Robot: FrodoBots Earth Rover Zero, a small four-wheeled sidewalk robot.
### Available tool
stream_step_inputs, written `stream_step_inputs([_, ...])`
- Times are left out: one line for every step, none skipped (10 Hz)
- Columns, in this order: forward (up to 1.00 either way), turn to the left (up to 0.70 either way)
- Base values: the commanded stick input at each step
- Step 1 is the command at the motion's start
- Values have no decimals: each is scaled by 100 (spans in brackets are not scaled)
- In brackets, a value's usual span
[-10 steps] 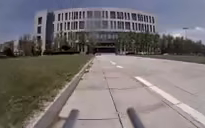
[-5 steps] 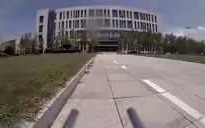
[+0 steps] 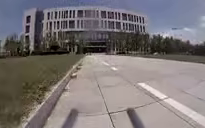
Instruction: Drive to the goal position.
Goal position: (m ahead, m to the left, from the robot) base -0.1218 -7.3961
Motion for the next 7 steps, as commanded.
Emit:
stream_step_inputs([70, 0])
stream_step_inputs([70, 0])
stream_step_inputs([70, 0])
stream_step_inputs([70, 0])
stream_step_inputs([70, 0])
stream_step_inputs([70, 0])
stream_step_inputs([70, 0])
